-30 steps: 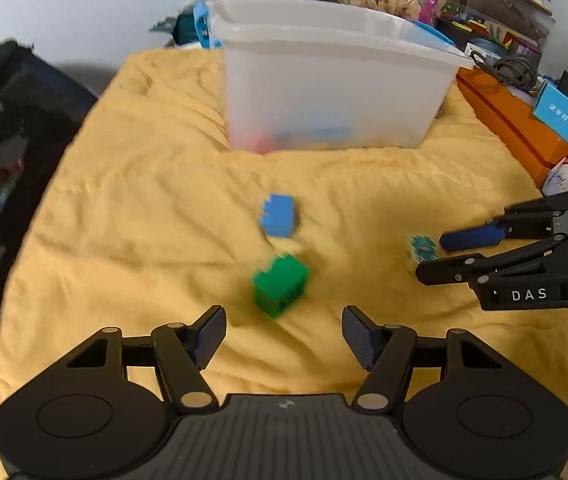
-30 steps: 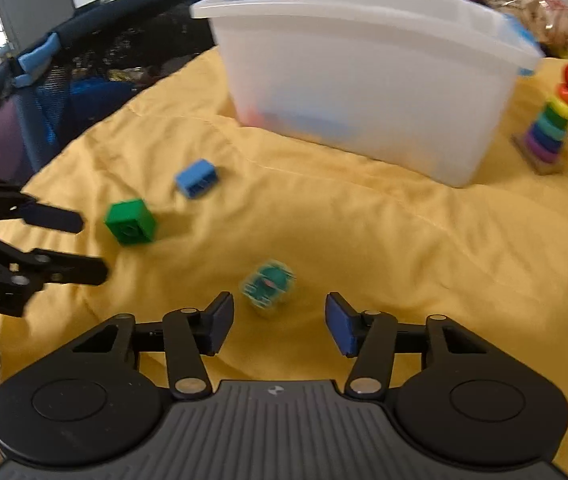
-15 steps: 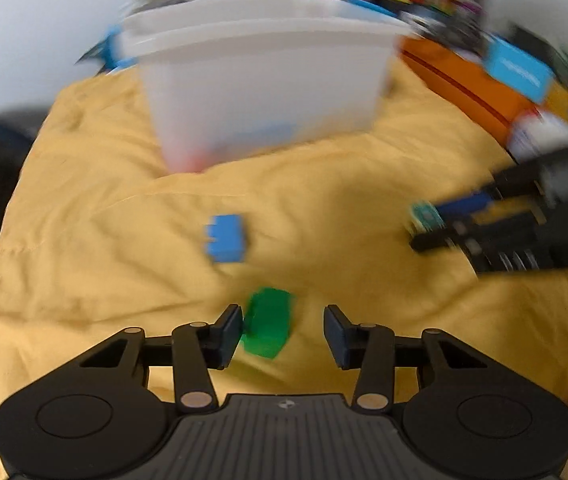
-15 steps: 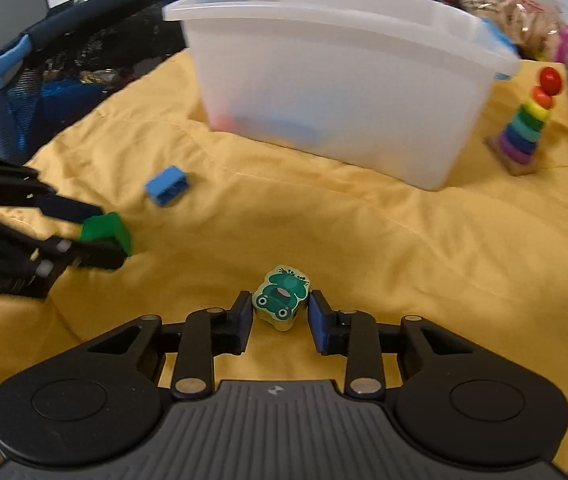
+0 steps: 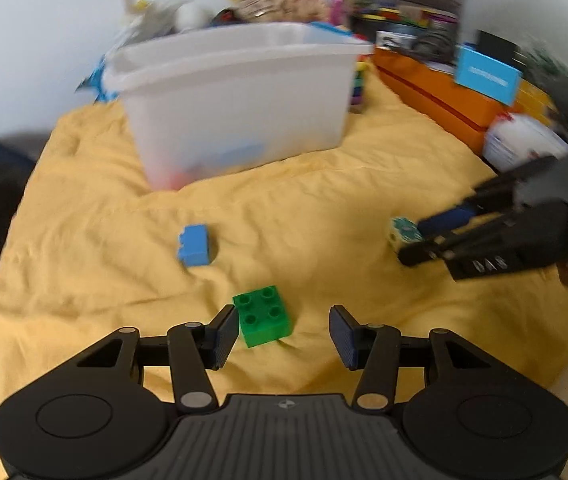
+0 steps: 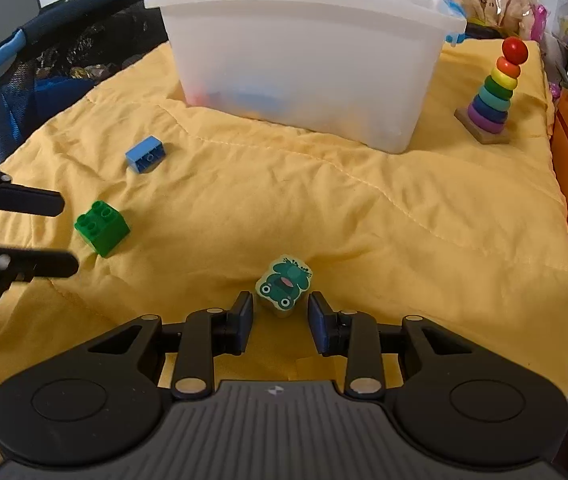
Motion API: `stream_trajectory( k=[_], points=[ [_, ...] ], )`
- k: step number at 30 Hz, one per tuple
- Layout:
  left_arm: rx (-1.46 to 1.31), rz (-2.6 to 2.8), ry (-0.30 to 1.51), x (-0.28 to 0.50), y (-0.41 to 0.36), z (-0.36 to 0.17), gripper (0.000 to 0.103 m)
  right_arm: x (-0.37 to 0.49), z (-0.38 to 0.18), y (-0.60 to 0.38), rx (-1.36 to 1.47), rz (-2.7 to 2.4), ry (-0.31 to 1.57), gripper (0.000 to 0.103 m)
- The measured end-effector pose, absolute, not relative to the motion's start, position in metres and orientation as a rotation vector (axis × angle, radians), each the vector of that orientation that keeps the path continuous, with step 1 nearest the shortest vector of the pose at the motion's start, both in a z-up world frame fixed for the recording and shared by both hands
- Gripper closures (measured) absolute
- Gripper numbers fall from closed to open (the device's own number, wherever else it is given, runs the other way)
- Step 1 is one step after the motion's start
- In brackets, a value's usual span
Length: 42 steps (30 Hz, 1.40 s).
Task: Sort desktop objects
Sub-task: 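Grasp the green Duplo brick with the left gripper while the right grasps the frog tile, then carry the green brick and frog tile over the white bin and open both grippers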
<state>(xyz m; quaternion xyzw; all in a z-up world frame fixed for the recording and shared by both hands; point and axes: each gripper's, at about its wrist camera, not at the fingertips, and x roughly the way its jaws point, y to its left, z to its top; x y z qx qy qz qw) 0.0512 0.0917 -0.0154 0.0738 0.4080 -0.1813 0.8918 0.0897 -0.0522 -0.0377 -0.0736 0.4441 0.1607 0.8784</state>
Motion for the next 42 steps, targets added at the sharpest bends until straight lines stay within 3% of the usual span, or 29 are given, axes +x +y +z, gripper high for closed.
stream_trajectory(
  k=[6, 8, 10, 17, 24, 29, 35, 42],
  points=[
    [0.130, -0.349, 0.918, 0.074, 0.084, -0.034, 0.049, 0.096, -0.039, -0.047, -0.156, 0.342, 0.913, 0.061],
    [0.120, -0.343, 0.946, 0.079, 0.084, -0.040, 0.068, 0.098, -0.043, -0.045, -0.167, 0.342, 0.919, 0.061],
    [0.089, -0.354, 0.955, 0.080, 0.091, -0.040, 0.068, 0.100, -0.045, -0.047, -0.155, 0.347, 0.917, 0.071],
    [0.036, -0.337, 0.892, 0.085, 0.115, -0.006, 0.068, 0.099, -0.030, -0.054, -0.145, 0.349, 0.908, 0.071],
    [0.021, -0.283, 0.673, 0.128, 0.135, 0.081, 0.068, 0.125, 0.042, -0.067, -0.131, 0.311, 0.704, 0.071],
    [0.018, -0.306, 0.589, 0.169, 0.133, 0.114, 0.068, 0.168, 0.088, -0.077, -0.060, 0.305, 0.591, 0.071],
    [0.026, -0.335, 0.626, 0.216, 0.113, 0.107, 0.068, 0.217, 0.102, -0.070, -0.064, 0.306, 0.578, 0.071],
    [0.066, -0.307, 0.744, 0.255, 0.093, 0.066, 0.065, 0.251, 0.075, -0.055, -0.080, 0.268, 0.686, 0.069]
  ],
)
